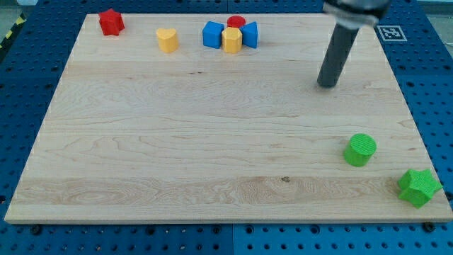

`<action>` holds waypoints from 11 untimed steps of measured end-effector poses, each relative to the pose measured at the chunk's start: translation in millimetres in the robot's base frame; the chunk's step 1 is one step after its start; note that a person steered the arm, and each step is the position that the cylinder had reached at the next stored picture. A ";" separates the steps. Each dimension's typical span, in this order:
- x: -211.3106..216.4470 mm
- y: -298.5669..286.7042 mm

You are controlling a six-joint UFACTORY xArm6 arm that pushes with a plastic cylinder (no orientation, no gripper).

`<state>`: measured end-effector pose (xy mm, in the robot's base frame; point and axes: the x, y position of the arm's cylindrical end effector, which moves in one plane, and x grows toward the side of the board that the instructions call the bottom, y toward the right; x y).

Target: Slide the blue triangle towards the green circle

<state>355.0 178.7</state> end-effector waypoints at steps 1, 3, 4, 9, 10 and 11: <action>-84.0 -2.2; -156.1 -126.8; -162.0 -139.9; -72.5 -137.0; -58.4 -125.9; -49.0 -99.3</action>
